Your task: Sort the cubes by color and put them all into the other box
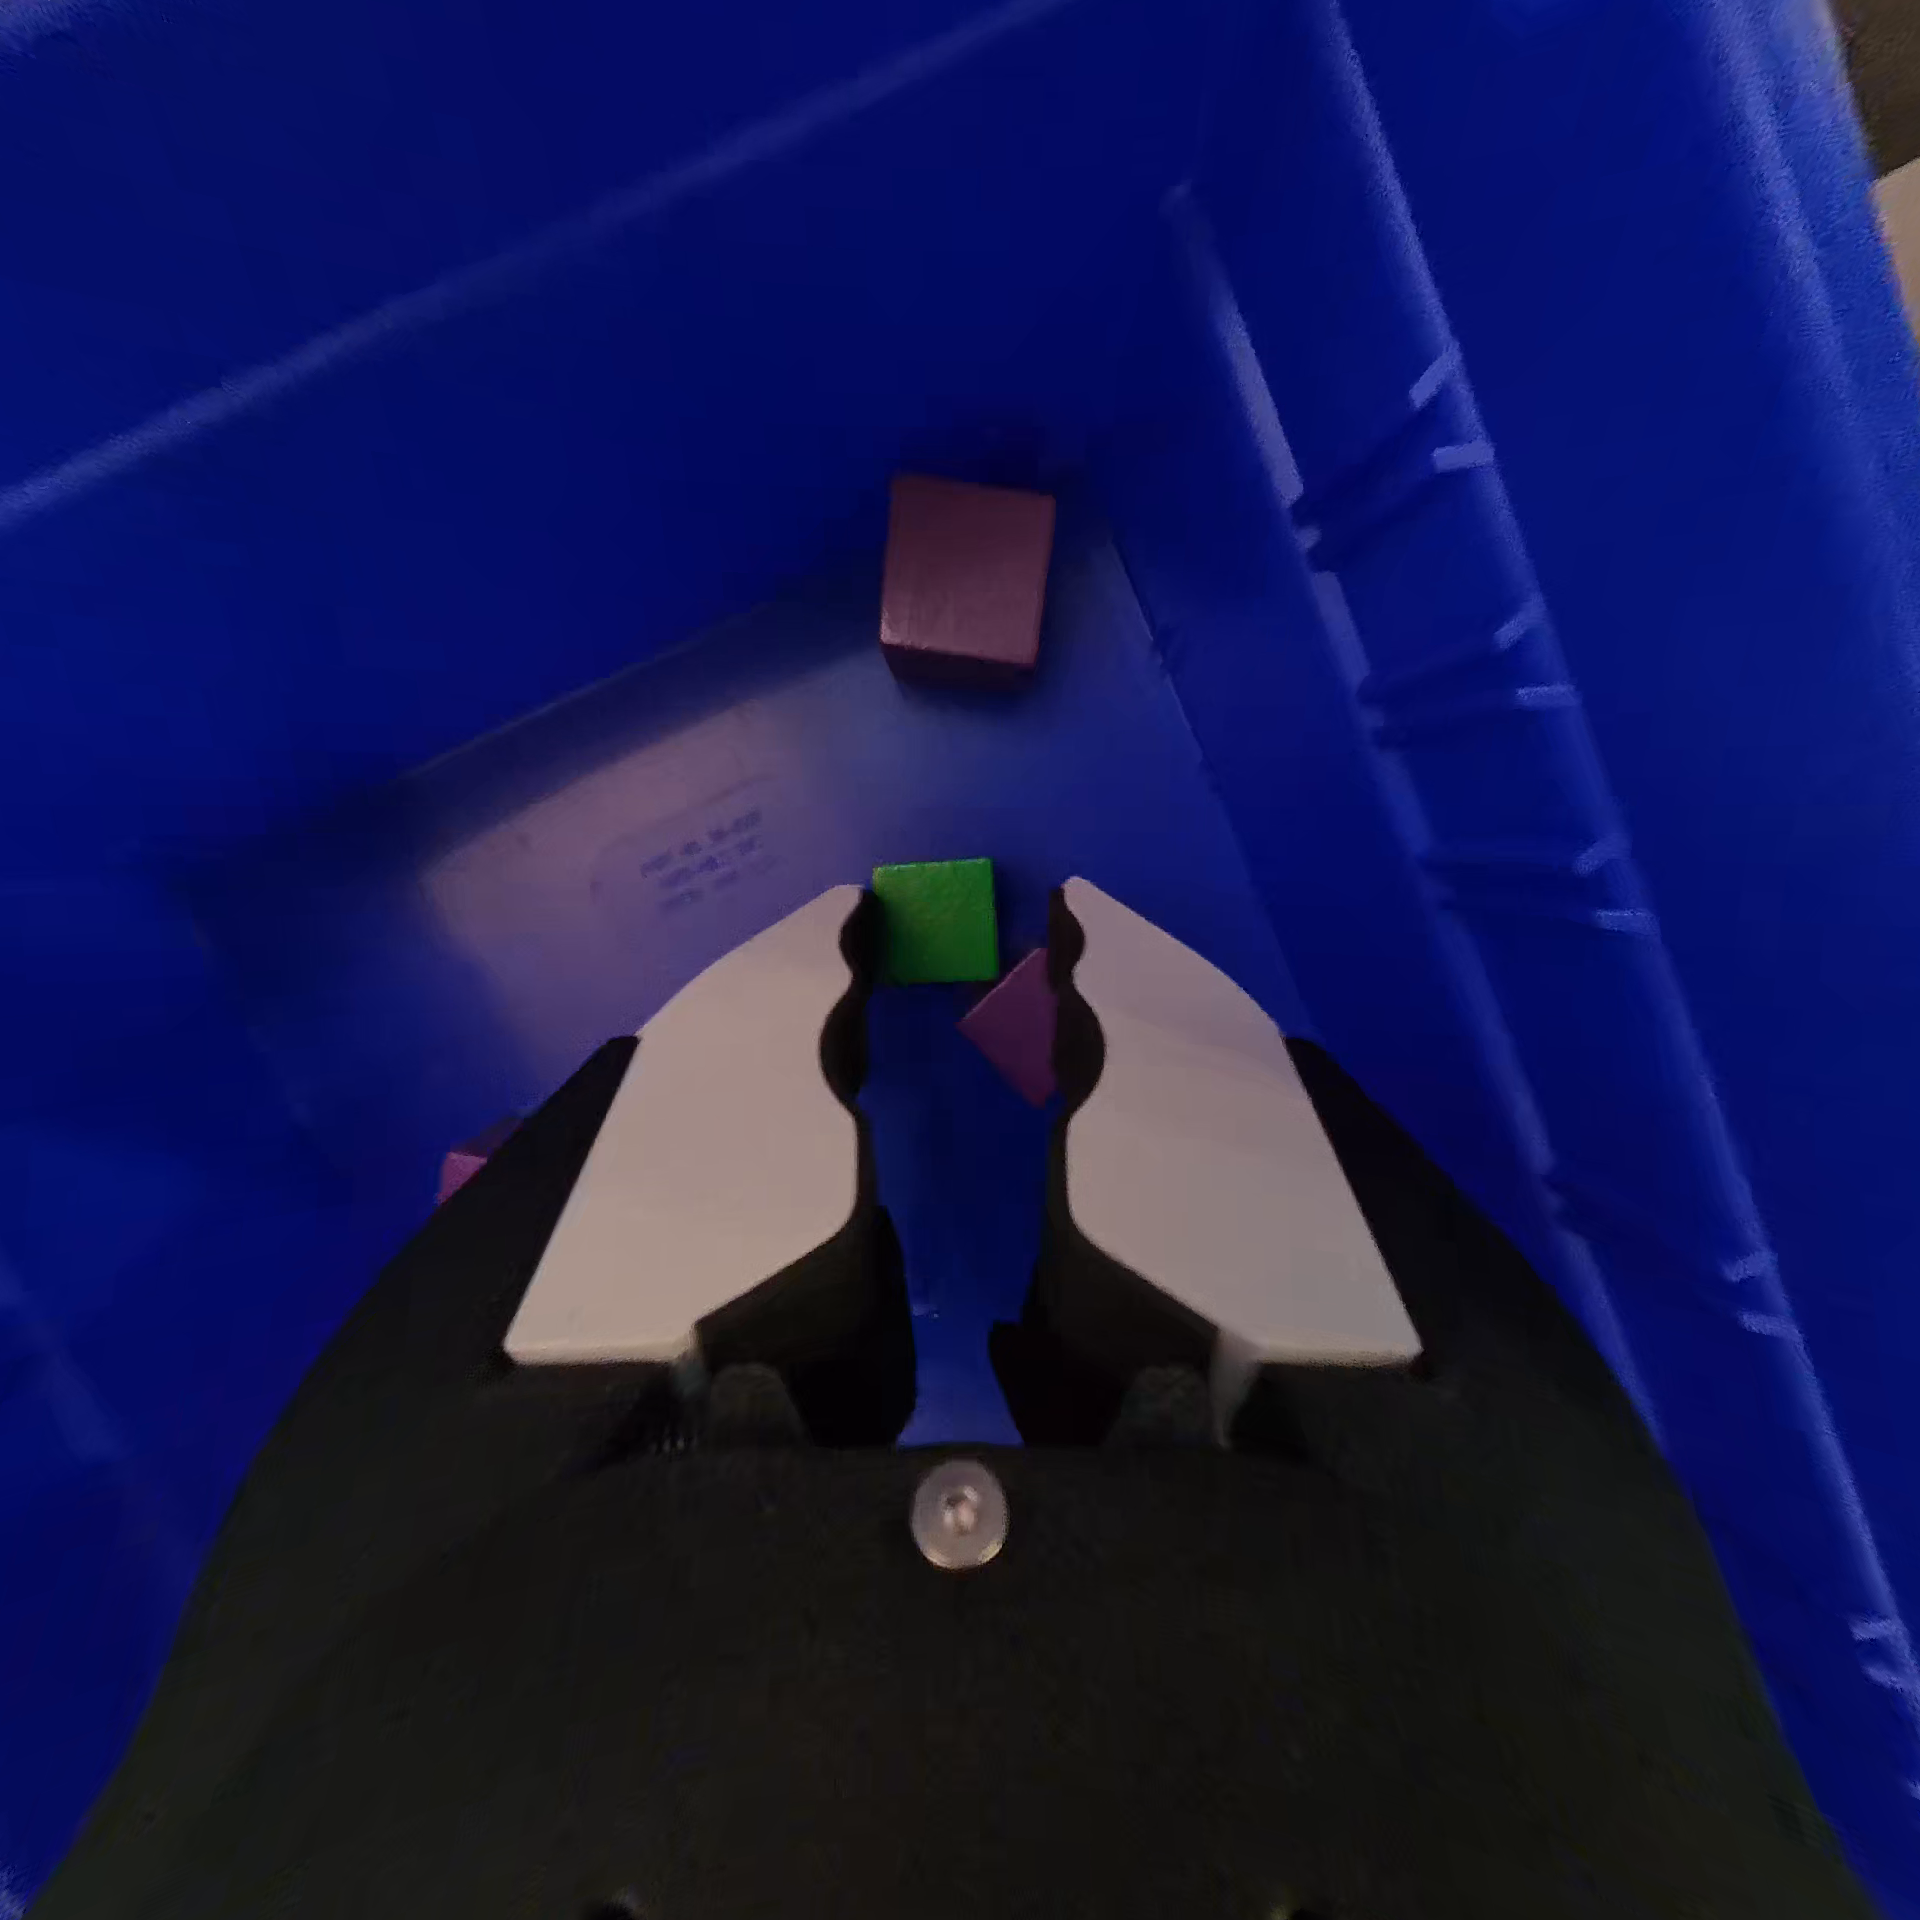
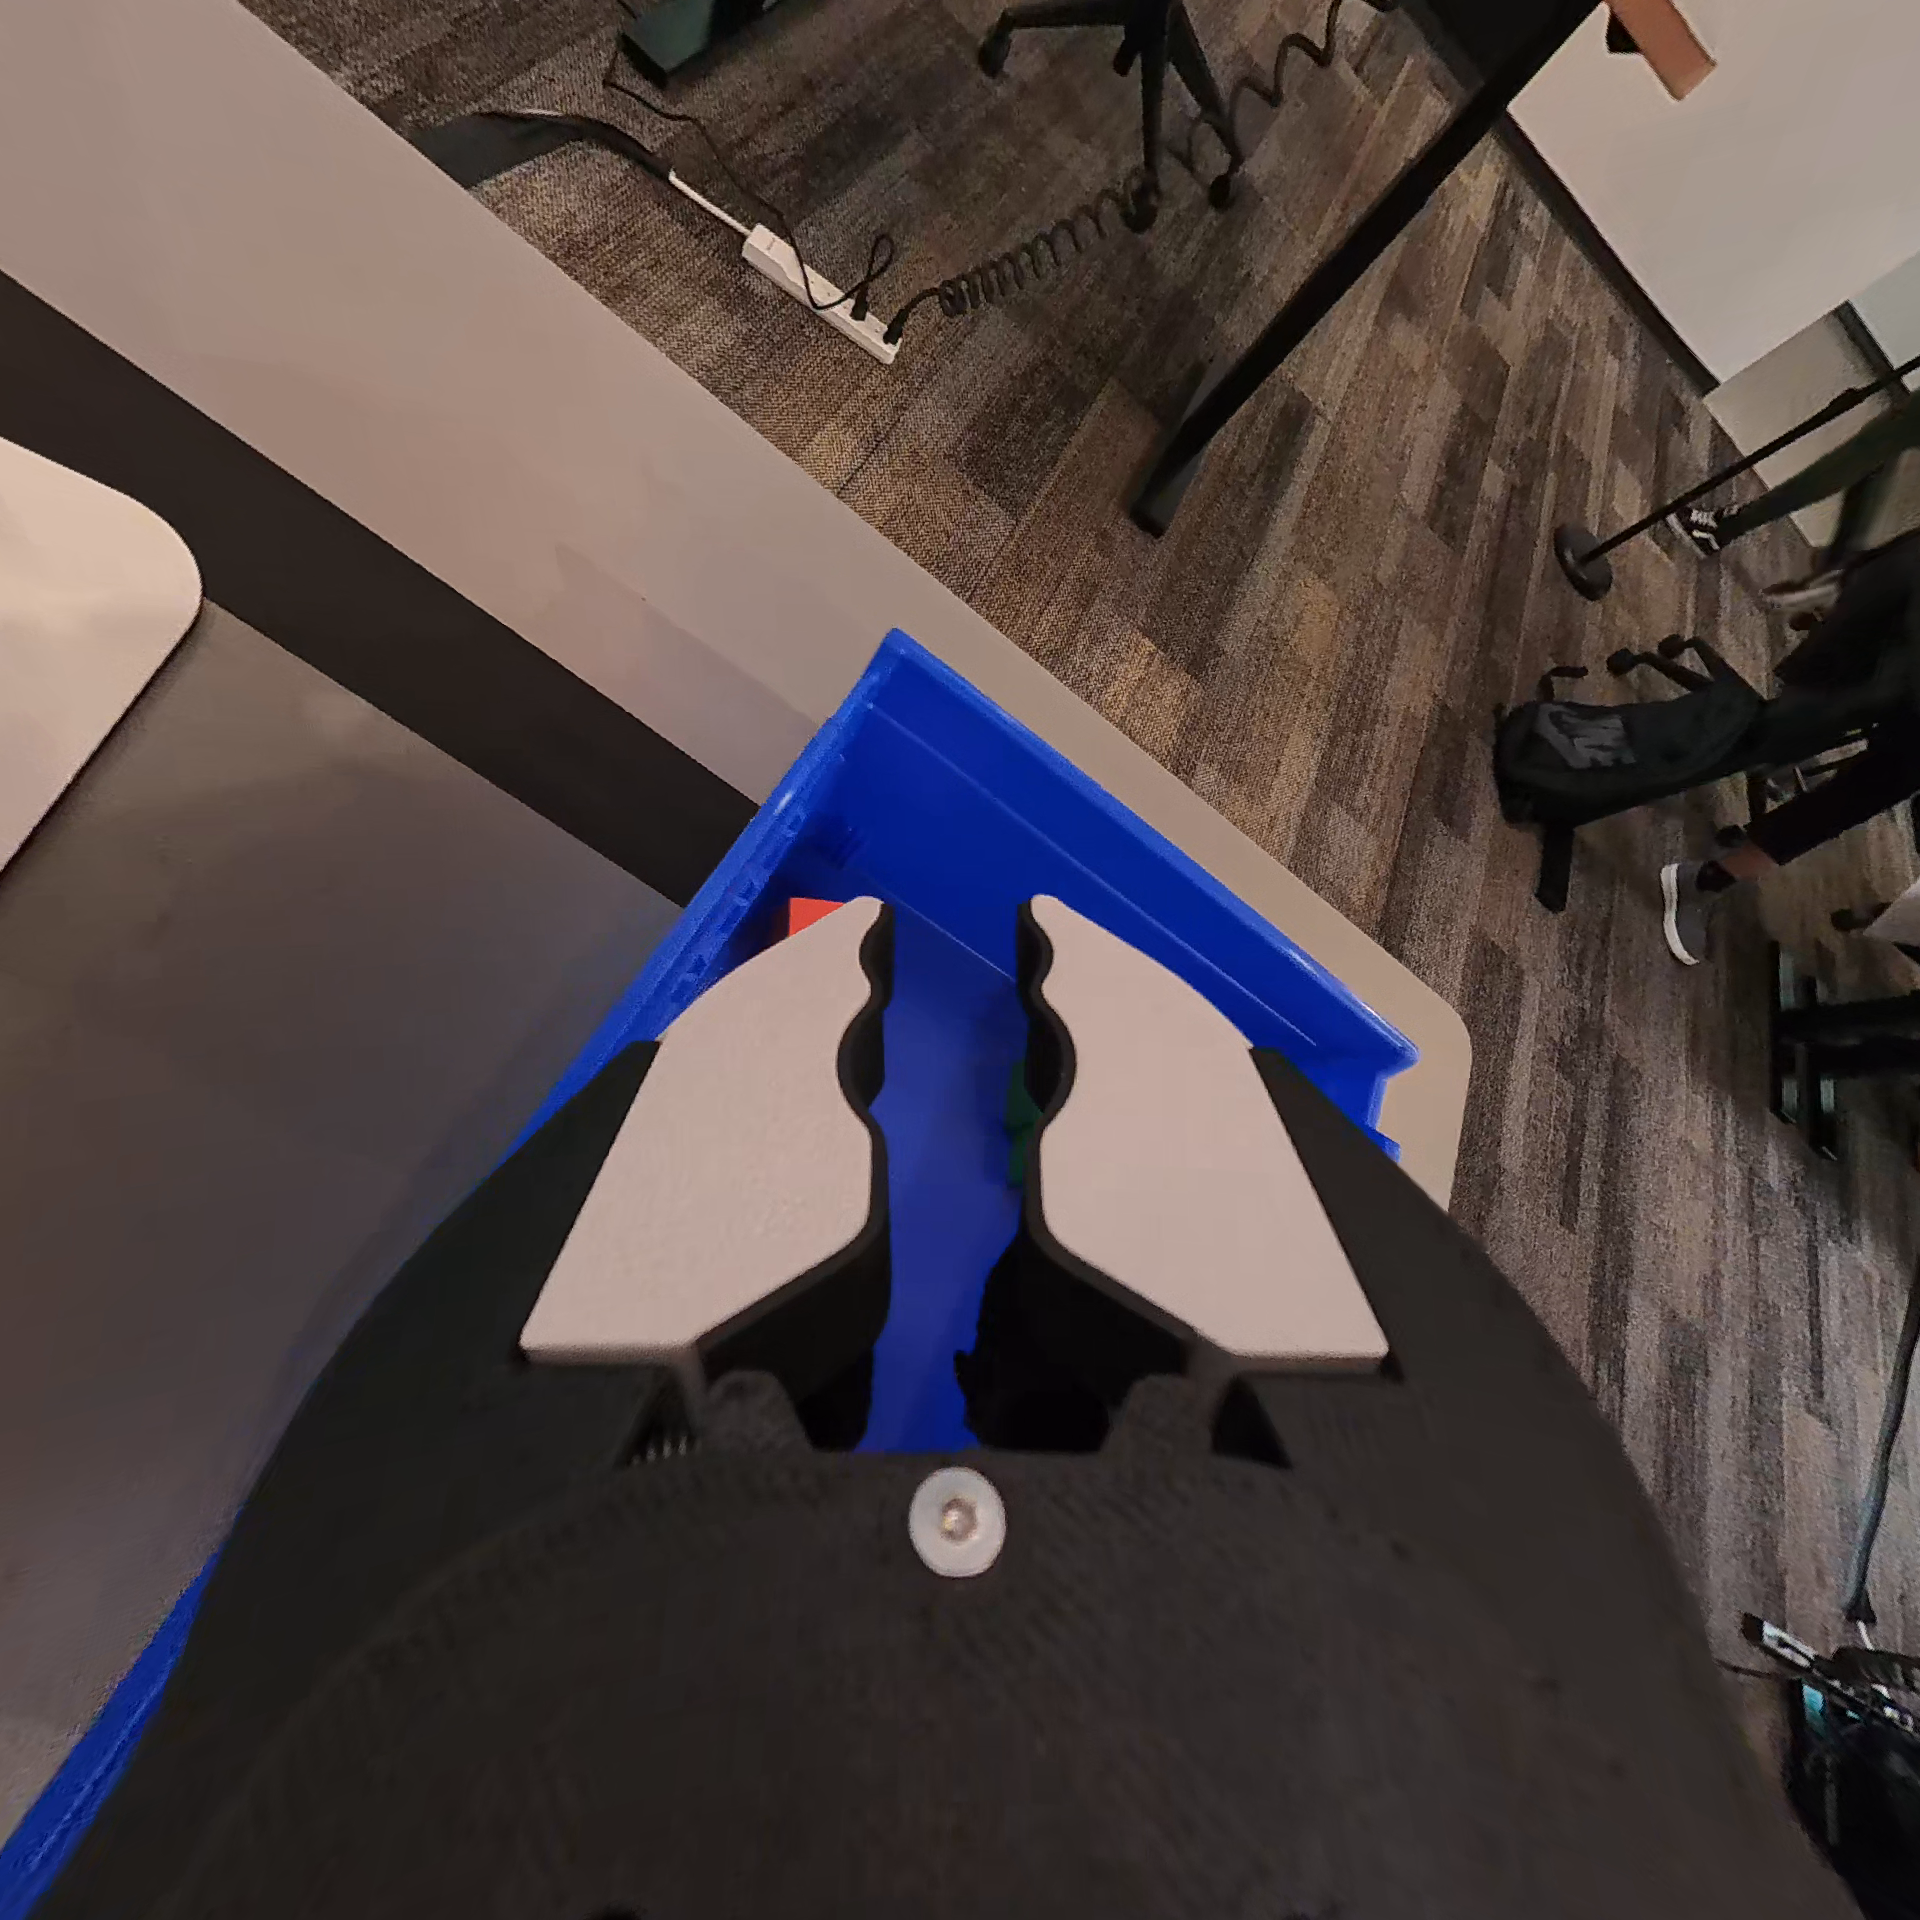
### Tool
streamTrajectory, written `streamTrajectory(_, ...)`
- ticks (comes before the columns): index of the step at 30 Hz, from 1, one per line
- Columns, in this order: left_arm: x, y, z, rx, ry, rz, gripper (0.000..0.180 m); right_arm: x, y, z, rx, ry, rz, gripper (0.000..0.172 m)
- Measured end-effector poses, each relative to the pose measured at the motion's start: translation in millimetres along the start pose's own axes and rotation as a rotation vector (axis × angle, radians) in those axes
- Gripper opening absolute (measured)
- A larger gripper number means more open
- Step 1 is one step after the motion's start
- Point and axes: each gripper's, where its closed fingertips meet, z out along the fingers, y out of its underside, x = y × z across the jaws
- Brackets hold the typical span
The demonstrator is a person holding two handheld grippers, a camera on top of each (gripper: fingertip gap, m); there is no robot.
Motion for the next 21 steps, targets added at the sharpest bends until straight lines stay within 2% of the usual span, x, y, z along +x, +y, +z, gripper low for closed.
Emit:
streamTrajectory(1, 1.0, 1.3, 1.8, -0.005, 0.012, -0.001, 0.022, -0.6, -0.8, -0.3, 0.002, 0.001, -0.004, 0.023)
streamTrajectory(5, -7.8, 1.7, -0.4, -0.005, -0.042, 0.019, 0.023, 2.9, -4.1, -6.0, 0.018, 0.015, -0.001, 0.022)
streamTrajectory(9, -7.0, -16.4, -26.7, 0.117, -0.024, 0.000, 0.023, 14.3, -20.4, -27.8, 0.106, 0.056, 0.004, 0.021)
streamTrajectory(12, -2.9, -35.1, -71.4, 0.249, -0.013, -0.021, 0.022, 24.2, -46.6, -64.9, 0.258, 0.096, 0.004, 0.020)
streamTrajectory(16, 20.1, -61.4, -154.3, 0.473, 0.009, 0.004, 0.022, 22.4, -87.3, -133.7, 0.518, 0.108, -0.032, 0.018)
streamTrajectory(21, 95.2, -86.1, -246.9, 0.754, 0.156, 0.147, 0.022, -11.6, -124.0, -199.0, 0.728, 0.103, -0.157, 0.019)
